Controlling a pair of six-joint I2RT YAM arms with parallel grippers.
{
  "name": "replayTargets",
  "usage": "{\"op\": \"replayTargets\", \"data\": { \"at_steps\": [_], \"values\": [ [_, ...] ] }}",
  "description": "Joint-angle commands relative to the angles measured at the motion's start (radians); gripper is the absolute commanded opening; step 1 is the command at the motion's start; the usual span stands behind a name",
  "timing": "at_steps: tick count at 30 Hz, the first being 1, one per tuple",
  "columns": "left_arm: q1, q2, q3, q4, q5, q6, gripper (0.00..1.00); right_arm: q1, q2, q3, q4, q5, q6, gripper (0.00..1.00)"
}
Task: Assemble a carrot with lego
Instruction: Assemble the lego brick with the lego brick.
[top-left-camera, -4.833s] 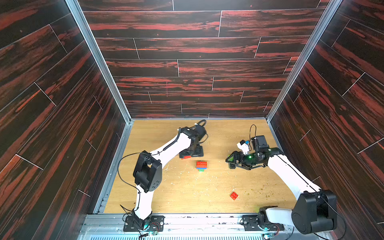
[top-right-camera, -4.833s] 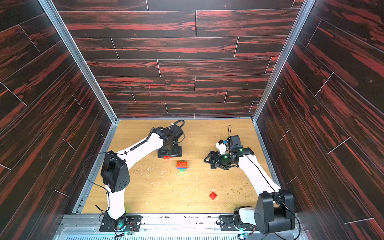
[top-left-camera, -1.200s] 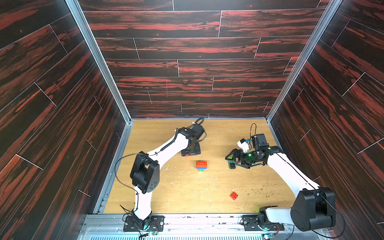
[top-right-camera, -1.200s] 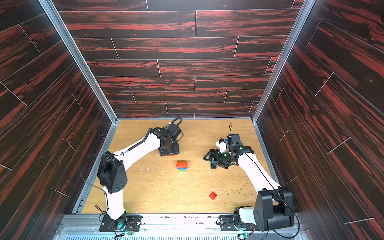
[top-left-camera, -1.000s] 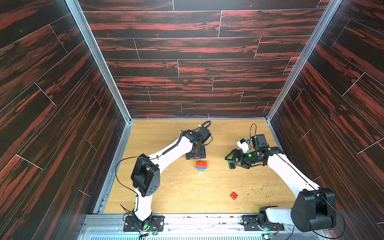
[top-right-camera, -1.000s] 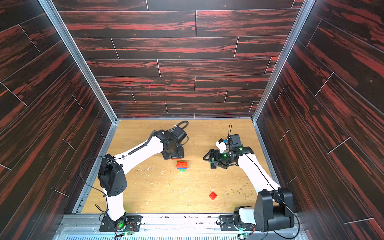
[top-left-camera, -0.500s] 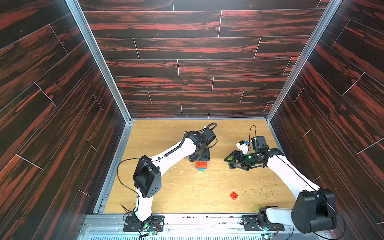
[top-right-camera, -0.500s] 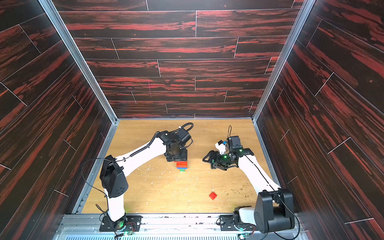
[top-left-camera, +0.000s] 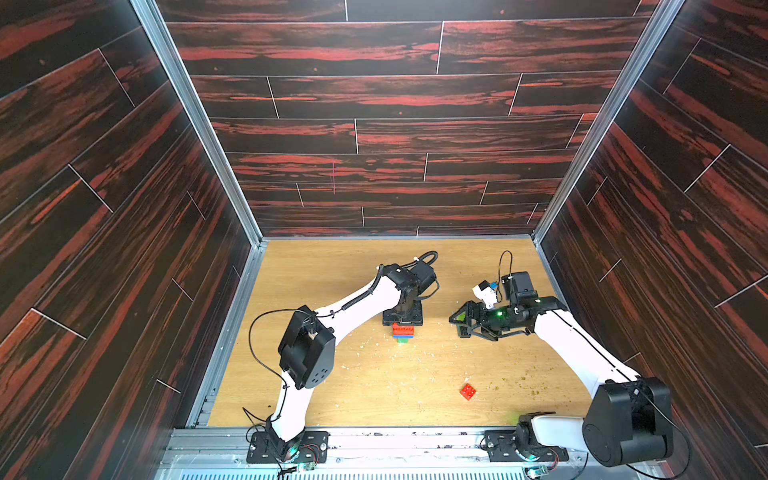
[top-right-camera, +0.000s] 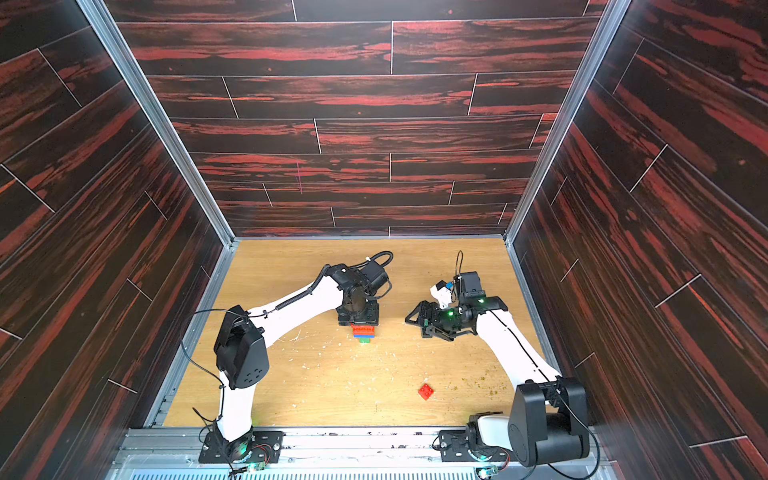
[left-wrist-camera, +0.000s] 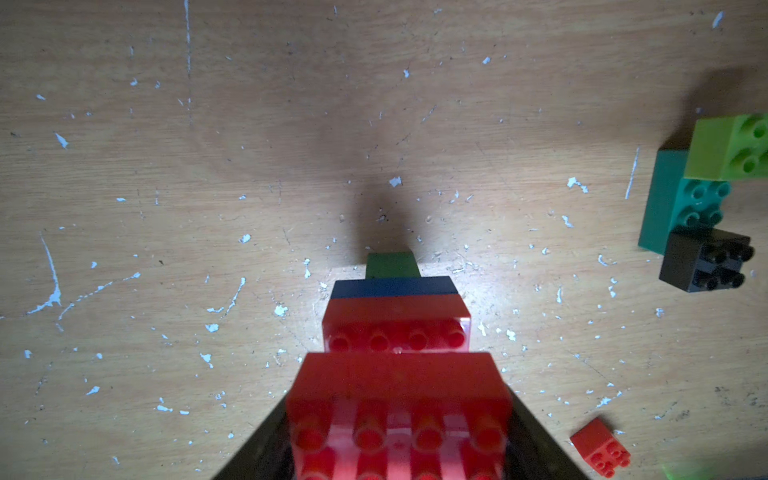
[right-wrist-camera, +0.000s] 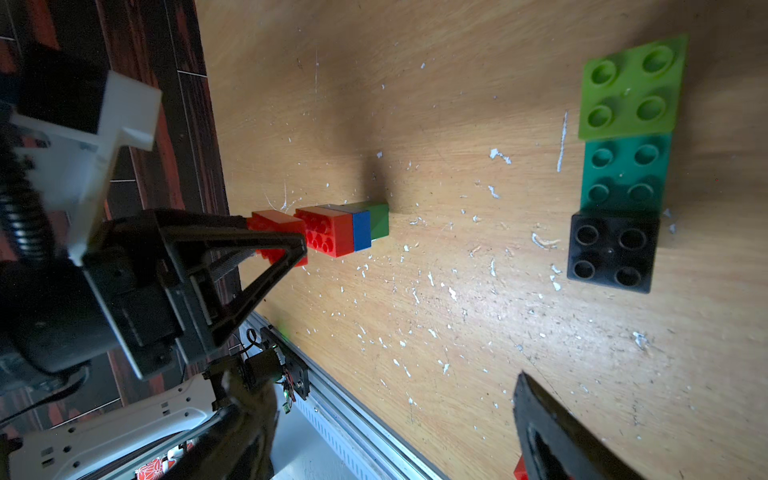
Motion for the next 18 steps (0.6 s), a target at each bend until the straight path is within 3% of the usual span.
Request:
{"op": "replayTargets", "data": {
  "at_steps": [1,18],
  "values": [
    [-0.005,0.004,0.026,-0.031,-0.001,0.004,0.51,-0.002,-0.011,0.0,-0.002,-0.004,-0.006,0.9],
    [-0.014,0.016,0.018,-0.031,-0.009,0.011,0.52,-0.003,-0.003,0.009,0.001,-0.003,-0.003,0.9]
  ]
}}
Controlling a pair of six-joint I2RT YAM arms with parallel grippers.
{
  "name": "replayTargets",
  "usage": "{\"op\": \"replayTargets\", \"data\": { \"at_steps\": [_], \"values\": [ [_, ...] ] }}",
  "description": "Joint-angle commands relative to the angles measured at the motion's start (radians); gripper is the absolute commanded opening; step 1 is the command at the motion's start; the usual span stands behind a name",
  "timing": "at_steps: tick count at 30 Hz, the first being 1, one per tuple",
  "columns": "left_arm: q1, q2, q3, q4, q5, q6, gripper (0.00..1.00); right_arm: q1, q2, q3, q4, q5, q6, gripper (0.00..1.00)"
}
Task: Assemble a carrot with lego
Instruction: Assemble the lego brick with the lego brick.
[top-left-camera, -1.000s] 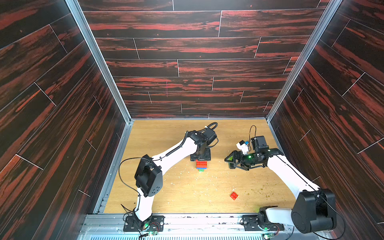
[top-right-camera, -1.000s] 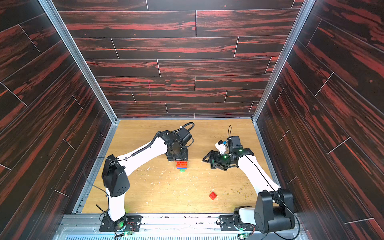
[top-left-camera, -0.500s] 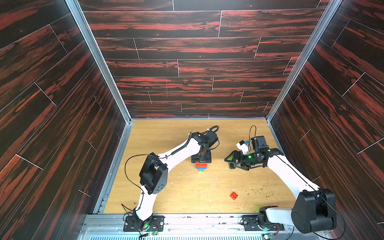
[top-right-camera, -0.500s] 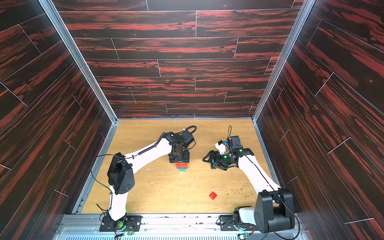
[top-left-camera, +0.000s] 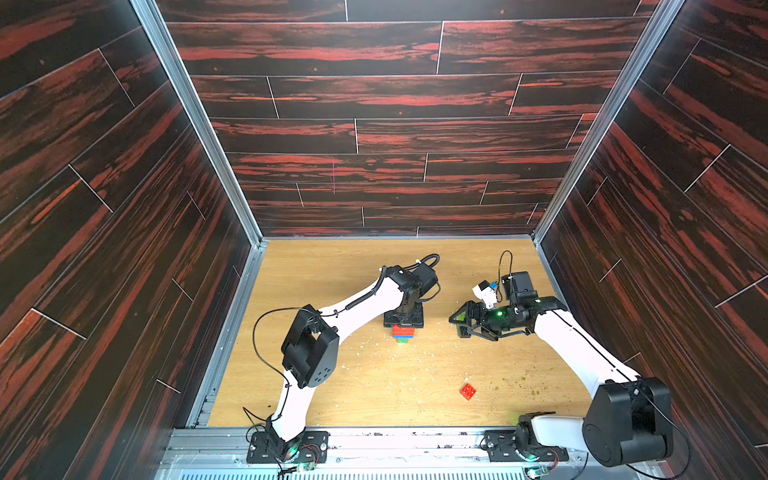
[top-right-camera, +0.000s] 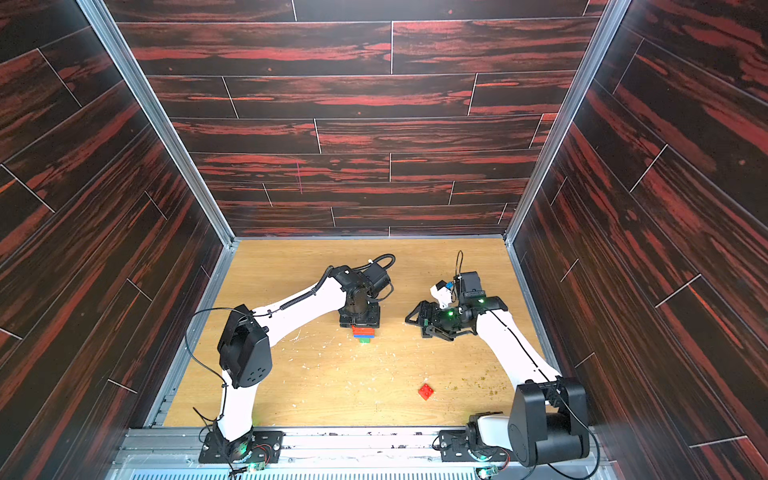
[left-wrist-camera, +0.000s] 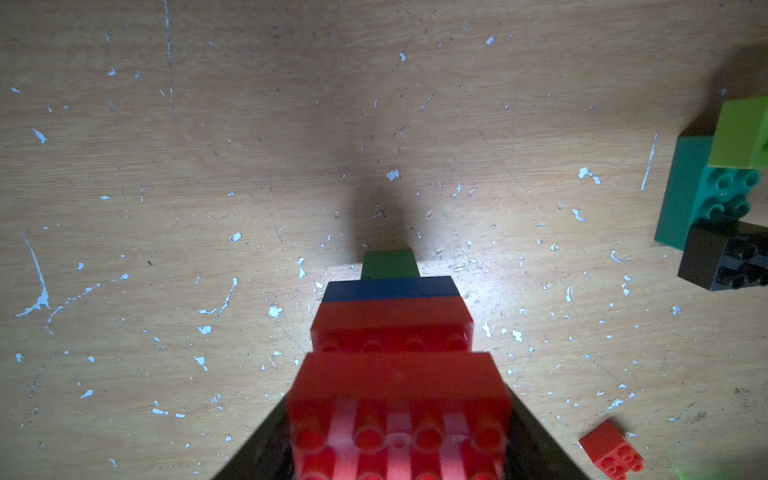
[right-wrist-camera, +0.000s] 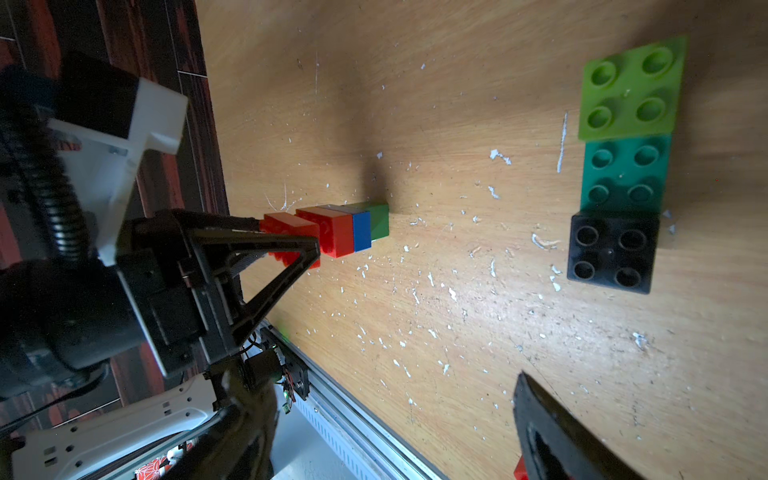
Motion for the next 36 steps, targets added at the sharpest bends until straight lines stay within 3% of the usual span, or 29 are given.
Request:
{"op": "replayTargets", "data": {
  "at_steps": [1,36],
  "values": [
    [-0.005,-0.001,0.018,-0.032,-0.012,0.006,0.51,-0.002,-0.003,0.01,-0.001,-0.003,-0.004,0.9],
    [-0.007,0.021,-0.033,0.013,-0.026,0.02,0.51,-0.002,0.014,0.019,-0.002,-0.001,-0.008,0.9]
  ]
}}
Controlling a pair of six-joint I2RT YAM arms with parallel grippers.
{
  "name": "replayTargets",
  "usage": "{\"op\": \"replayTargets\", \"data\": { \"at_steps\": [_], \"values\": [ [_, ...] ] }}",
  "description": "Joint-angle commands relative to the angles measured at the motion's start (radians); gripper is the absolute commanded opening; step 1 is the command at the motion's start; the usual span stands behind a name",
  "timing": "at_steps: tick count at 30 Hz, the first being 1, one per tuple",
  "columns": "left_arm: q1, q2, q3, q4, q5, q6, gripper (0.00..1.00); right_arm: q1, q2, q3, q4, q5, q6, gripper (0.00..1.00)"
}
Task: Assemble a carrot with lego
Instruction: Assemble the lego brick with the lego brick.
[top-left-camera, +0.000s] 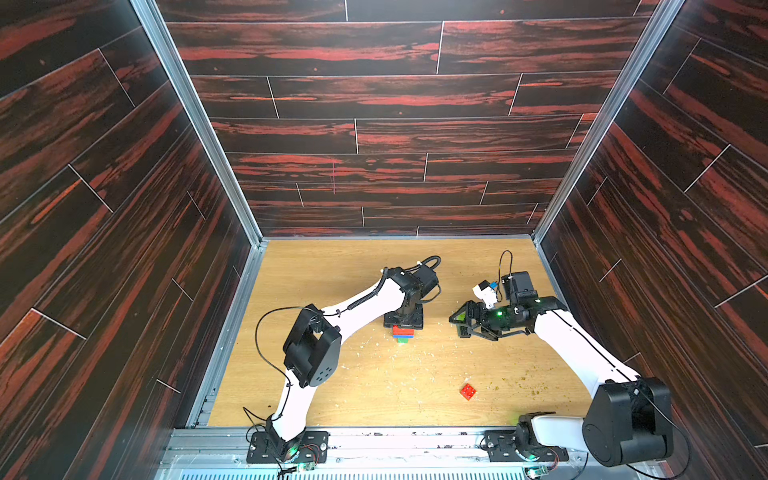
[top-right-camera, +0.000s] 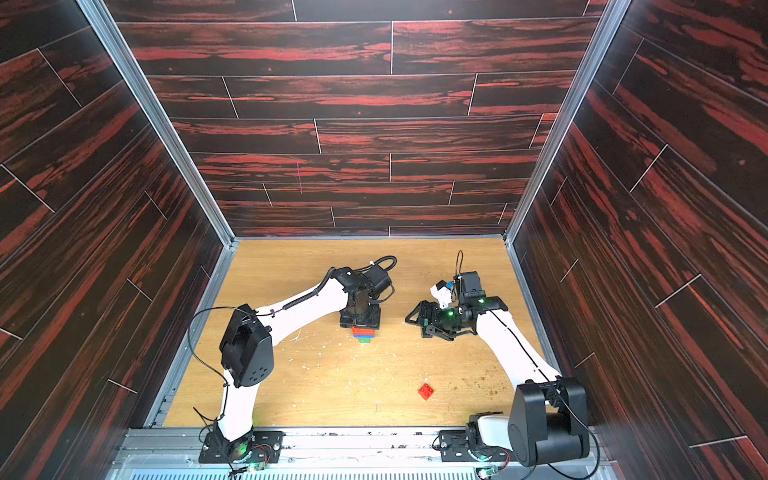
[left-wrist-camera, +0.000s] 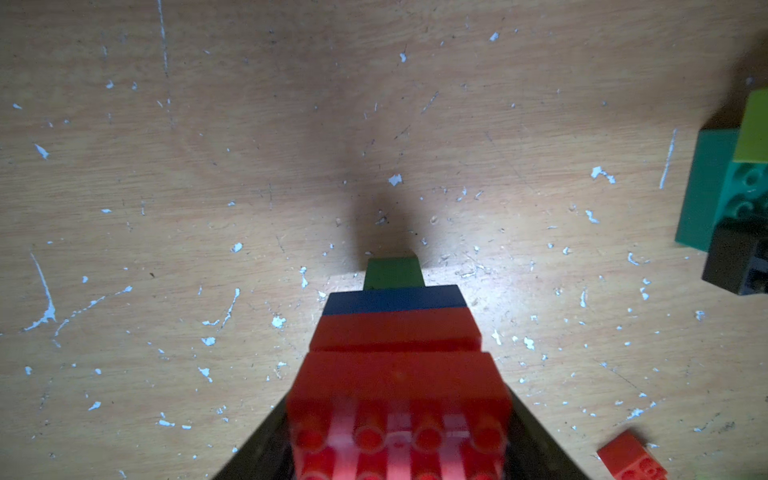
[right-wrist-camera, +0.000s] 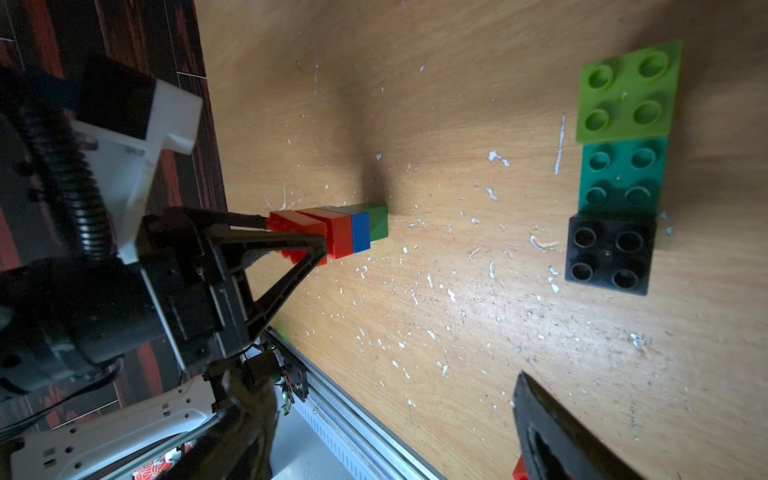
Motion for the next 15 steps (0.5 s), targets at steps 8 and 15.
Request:
{"op": "replayTargets", "data": {
  "at_steps": [8,15],
  "values": [
    [-0.004,0.002,-0.064,0.03,0.005,-0.022,0.51,-0.003,0.016,0.02,-0.005,-0.003,-0.011,0.9],
    [-0.004,0.044,-0.059,0.001,0.017,0.02,0.49,-0.003,0.023,0.027,-0.006,-0.004,-0.014,0.9]
  ]
}}
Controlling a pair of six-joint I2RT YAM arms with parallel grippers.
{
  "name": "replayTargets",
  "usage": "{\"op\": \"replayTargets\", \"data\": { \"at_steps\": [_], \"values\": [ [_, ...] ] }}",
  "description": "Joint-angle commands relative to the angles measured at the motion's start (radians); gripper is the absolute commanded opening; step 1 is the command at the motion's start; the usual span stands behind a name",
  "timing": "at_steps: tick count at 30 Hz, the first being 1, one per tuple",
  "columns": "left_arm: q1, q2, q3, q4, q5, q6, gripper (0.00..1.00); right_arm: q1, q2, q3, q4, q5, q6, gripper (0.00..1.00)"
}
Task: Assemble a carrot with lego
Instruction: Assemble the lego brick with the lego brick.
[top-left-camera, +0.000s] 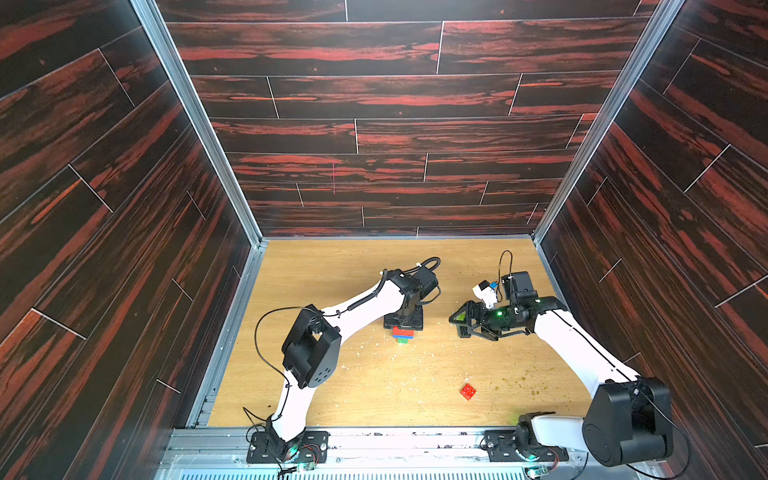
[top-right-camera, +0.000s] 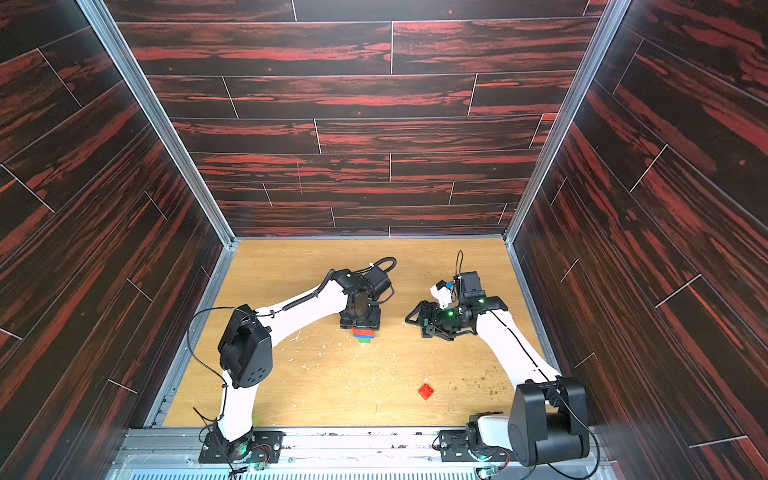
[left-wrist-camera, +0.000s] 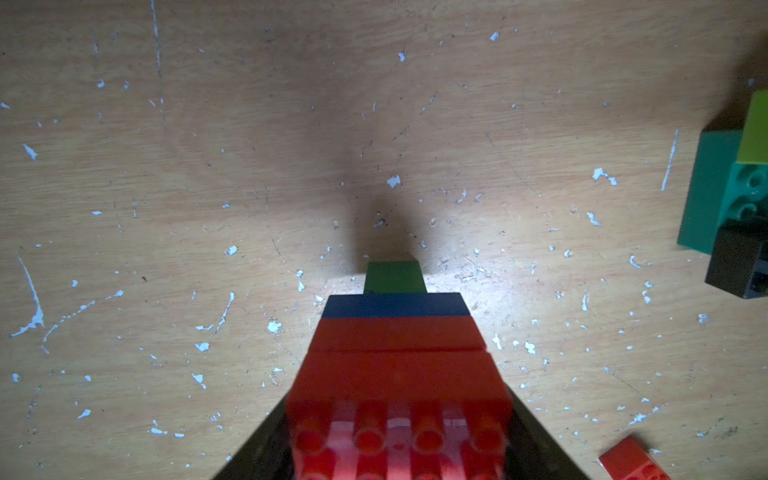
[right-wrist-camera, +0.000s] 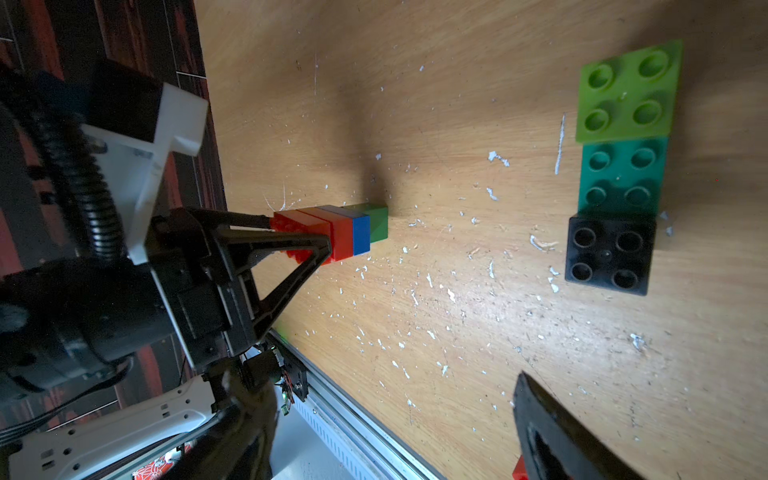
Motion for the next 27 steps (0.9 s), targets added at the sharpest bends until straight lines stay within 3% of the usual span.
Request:
{"op": "replayTargets", "data": {
  "at_steps": [1,16,27],
  "values": [
    [-0.003,0.058,-0.026,-0.038,0.013,0.027,0.49,-0.003,0.021,0.026,-0.007,-0.004,-0.015,0.9],
    [-0.005,0.104,-0.058,-0.056,0.011,0.05,0.48,-0.002,0.032,0.034,-0.01,0.001,-0.017,0.9],
    [-0.005,0.07,0.009,-0.068,0.003,0.029,0.68,-0.004,0.031,0.043,-0.014,0.007,-0.023,0.9]
  ]
}}
